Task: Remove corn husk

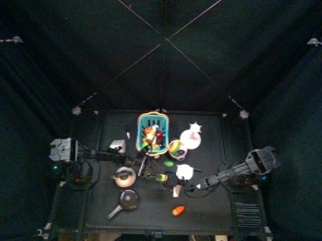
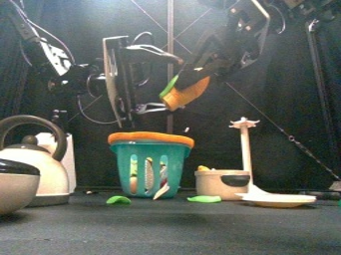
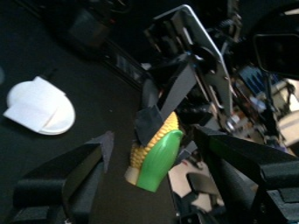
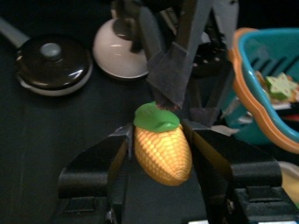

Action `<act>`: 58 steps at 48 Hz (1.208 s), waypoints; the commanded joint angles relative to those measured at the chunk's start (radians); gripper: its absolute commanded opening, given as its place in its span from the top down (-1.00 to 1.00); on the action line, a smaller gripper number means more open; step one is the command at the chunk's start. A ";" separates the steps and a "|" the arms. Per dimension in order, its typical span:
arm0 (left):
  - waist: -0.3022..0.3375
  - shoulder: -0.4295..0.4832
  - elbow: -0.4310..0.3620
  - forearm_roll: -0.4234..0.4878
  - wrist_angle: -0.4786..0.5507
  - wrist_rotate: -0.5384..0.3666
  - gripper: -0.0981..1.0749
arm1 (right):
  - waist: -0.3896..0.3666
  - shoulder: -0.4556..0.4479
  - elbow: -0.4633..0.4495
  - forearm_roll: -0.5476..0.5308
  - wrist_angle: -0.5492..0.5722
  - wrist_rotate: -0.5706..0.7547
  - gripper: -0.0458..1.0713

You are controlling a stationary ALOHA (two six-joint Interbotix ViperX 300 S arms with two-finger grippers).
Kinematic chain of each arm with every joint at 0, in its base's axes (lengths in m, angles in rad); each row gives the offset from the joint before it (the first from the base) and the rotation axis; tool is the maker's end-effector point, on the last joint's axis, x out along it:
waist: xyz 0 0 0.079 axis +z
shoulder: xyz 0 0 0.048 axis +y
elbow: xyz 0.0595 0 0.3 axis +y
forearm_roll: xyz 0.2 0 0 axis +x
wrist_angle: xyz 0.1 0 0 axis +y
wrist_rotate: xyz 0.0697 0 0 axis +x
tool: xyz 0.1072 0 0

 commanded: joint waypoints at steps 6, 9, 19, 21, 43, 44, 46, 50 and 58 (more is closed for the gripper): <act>-0.026 -0.043 -0.028 -0.127 0.144 0.035 -0.92 | -0.002 -0.015 -0.060 0.083 0.123 0.000 -0.13; -0.029 -0.046 -0.035 -0.153 0.172 0.054 -0.92 | -0.002 -0.014 -0.061 0.083 0.124 0.000 -0.13; -0.054 -0.054 -0.071 -0.193 0.199 0.084 -0.92 | -0.006 -0.009 -0.052 0.091 0.130 0.000 -0.13; -0.055 -0.052 -0.072 -0.196 0.202 0.084 -0.92 | -0.006 -0.008 -0.051 0.091 0.130 0.000 -0.13; -0.081 -0.086 -0.044 -0.193 0.204 0.084 -0.92 | -0.025 -0.006 -0.032 0.106 0.130 0.000 -0.13; -0.081 -0.084 -0.044 -0.195 0.202 0.084 -0.92 | -0.025 -0.005 -0.032 0.104 0.130 0.000 -0.13; -0.081 -0.080 -0.048 -0.196 0.204 0.083 -0.92 | -0.026 -0.003 -0.035 0.104 0.130 0.000 -0.13; -0.081 -0.071 -0.051 -0.196 0.204 0.080 -0.92 | -0.026 -0.002 -0.035 0.106 0.130 0.000 -0.13; -0.081 -0.051 -0.055 -0.212 0.204 0.080 -0.92 | -0.025 -0.002 -0.038 0.104 0.126 0.000 -0.13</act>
